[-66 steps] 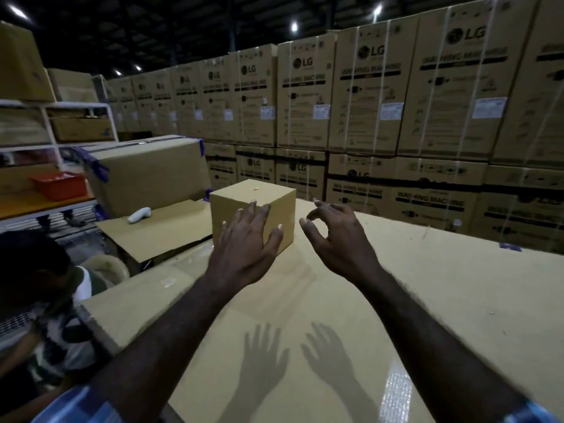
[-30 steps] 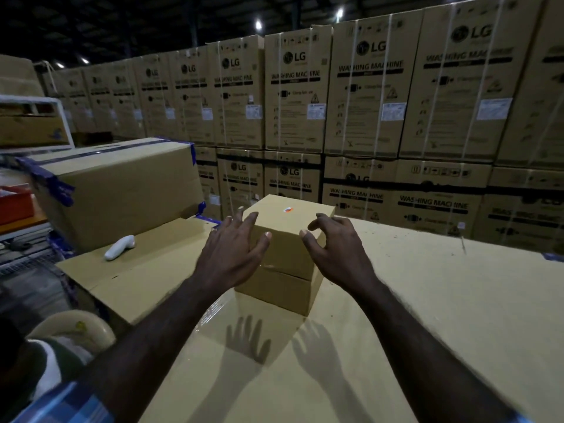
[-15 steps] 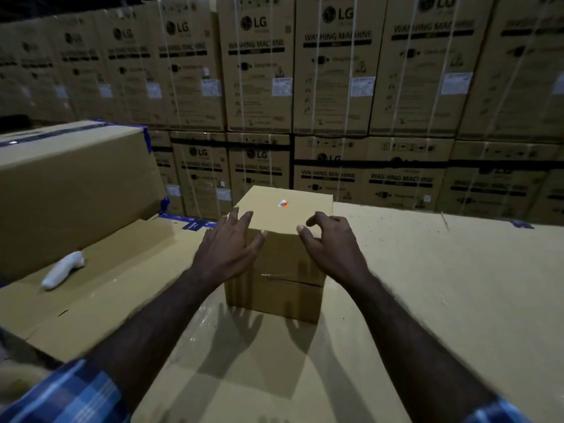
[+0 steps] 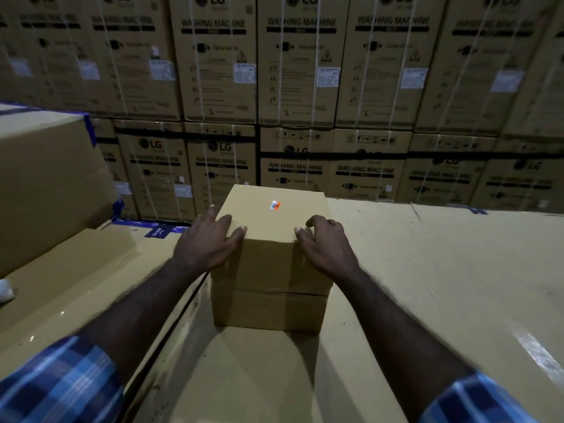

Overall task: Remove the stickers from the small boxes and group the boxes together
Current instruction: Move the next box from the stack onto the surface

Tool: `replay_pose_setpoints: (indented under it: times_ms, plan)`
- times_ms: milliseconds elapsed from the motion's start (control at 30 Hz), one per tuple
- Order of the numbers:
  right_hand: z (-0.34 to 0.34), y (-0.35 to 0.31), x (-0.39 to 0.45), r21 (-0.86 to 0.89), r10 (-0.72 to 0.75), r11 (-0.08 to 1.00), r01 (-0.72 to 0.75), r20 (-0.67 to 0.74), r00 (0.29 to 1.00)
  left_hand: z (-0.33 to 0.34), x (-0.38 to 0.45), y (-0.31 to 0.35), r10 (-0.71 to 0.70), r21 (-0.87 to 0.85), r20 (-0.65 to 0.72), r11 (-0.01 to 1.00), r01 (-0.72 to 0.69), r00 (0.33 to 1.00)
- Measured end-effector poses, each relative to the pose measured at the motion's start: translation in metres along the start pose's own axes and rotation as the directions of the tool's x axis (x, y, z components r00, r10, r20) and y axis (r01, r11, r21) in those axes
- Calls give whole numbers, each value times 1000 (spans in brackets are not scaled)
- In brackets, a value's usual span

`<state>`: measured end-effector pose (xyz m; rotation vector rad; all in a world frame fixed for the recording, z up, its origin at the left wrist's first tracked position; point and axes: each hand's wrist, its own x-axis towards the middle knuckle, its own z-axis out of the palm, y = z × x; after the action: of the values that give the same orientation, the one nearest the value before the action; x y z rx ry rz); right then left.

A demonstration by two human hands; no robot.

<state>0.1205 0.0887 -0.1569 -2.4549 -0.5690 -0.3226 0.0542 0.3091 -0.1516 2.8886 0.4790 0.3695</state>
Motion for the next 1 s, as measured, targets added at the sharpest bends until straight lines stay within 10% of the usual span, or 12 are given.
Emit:
replay_pose_setpoints:
  times_ms: [1000]
  plan:
    - [-59, 19, 1, 52, 57, 998, -45, -264, 963, -30, 12, 55, -9, -535, -65, 845, -27, 998]
